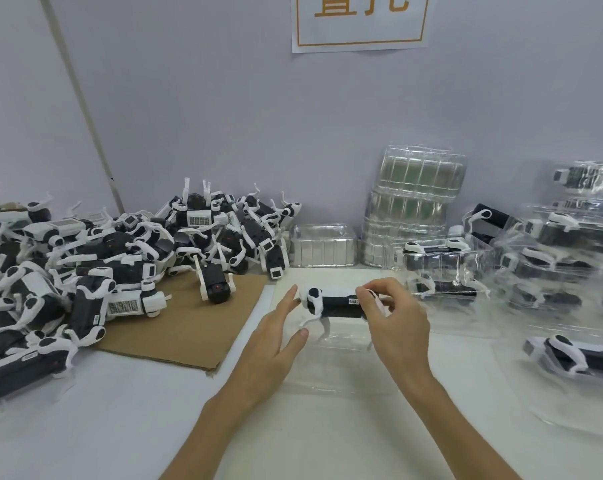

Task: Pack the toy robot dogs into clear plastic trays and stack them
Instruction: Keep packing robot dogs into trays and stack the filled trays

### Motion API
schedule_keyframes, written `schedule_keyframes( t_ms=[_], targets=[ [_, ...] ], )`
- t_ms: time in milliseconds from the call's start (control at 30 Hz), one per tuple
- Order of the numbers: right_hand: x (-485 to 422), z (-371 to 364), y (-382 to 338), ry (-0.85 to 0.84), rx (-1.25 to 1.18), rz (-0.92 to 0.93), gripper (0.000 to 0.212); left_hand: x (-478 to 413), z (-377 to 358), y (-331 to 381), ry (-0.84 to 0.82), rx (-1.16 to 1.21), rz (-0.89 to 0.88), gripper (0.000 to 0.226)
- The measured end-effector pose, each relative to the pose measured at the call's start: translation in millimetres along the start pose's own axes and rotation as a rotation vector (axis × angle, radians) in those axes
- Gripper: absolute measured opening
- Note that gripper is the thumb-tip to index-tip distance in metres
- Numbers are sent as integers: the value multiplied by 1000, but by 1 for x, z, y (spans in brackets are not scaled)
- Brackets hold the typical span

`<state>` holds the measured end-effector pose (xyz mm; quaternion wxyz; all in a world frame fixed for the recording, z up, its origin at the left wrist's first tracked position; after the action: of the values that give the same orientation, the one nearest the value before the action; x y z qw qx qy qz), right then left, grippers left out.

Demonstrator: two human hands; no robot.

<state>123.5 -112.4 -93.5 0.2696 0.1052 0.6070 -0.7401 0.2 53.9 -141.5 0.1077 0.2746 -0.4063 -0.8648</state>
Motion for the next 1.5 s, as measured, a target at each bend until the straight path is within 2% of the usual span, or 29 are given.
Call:
schedule_keyframes(
  t_ms=[167,400,600,867,1067,1167,1233,1300,1400,1500],
  targets=[
    [-4,0,5,-60,66,-59,13,-1,1,6,-22,-82,-34,45],
    [-9,4,2,-128,92,-67,18,-1,-1,3,-32,-12,6,47],
    [-10,2,7,-187,111,-65,11,-1,5,3,-22,19,25,48],
    [-4,-4,8,-251,170,-69,23,-4,3,-2,-11,-80,18,32],
    [-6,-4,11,-262,183,-62,22,-3,2,2,63,-81,31,34],
    [-6,-7,12,-262,263,-53,8,-3,8,2,104,38,135,61],
    [-4,-8,17,-249,358,-112,27,-3,13,0,124,32,217,74],
    [-3,-6,23,-249,394,-224,49,0,15,-4,104,-3,341,73],
    [-2,-8,34,-325,351,-403,67,3,11,-7,21,-17,499,62],
    [-3,-10,38,-362,171,-472,70,2,9,-6,40,19,501,41]
  ],
)
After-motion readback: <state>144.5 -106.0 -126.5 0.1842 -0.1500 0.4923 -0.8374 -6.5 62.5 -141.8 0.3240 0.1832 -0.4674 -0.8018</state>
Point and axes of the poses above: each hand's wrist, its own x-axis away from the middle knuckle, its own z-axis out of the back of the hand, y = z × x, the point moved 5 cm from there along -x, towards the middle knuckle, and after that the axes turned 1 degree about -z, right-handed, at the moved point
